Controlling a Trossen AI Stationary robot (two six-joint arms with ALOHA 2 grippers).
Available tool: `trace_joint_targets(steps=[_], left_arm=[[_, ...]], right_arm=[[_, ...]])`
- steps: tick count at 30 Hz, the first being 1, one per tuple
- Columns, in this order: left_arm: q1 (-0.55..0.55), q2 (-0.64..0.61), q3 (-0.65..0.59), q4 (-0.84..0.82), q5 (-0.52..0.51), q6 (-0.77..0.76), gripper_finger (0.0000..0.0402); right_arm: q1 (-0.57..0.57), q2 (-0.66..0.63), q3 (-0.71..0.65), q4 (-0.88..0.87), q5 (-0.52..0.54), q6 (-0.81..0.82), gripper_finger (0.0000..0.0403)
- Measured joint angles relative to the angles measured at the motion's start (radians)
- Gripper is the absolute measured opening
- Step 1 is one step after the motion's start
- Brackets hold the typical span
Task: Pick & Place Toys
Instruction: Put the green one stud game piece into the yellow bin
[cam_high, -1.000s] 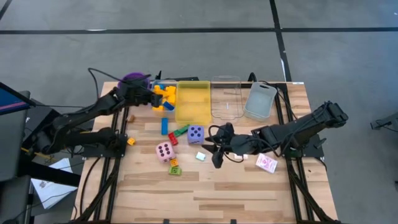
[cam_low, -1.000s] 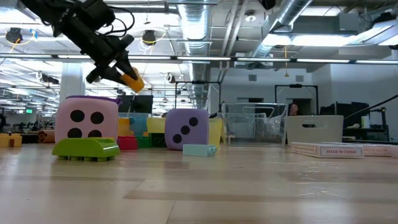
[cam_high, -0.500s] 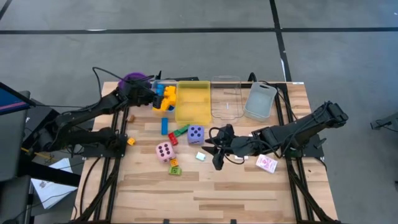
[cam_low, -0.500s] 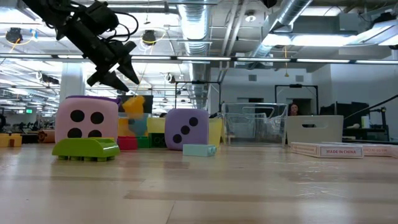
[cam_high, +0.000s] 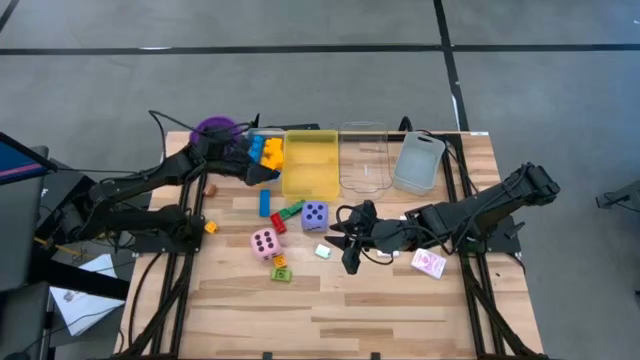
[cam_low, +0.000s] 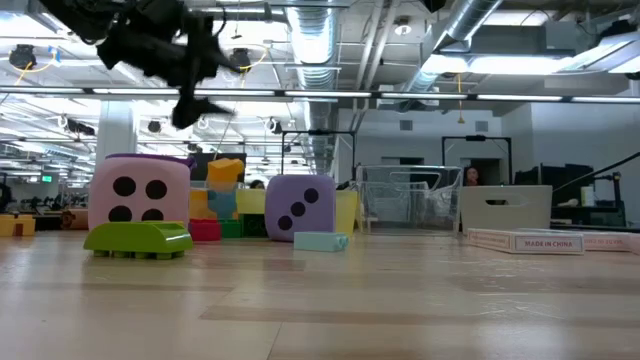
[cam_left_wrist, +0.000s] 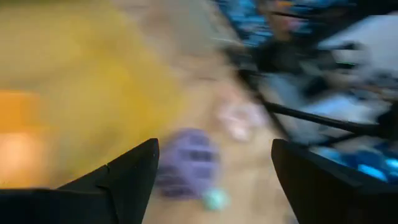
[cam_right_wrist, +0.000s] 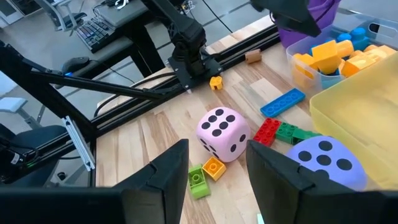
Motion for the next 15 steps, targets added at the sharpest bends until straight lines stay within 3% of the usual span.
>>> trace_joint_targets(steps=[4, 8, 11, 15], left_arm=[[-0.15, 0.0, 0.0, 0.199, 0.051, -0.087, 0.0289], [-0.329, 0.0, 0.0, 0.395, 0.006, -0.108, 0.0278], [-0.461, 0.0, 0.0, 0.526, -0.076, -0.113, 0.0275], [-0.616, 0.0, 0.002, 0.625, -0.291, -0.148, 0.0275]], right_arm=[[-0.009, 0.0, 0.0, 0.0, 0.0, 0.0, 0.0154], [-0.021, 0.0, 0.0, 0.003, 0.0, 0.0, 0.0154], [-0.03, 0.0, 0.0, 0.018, 0.0, 0.028, 0.0154], [-0.041, 0.003, 0.0, 0.073, -0.043, 0.014, 0.0154]])
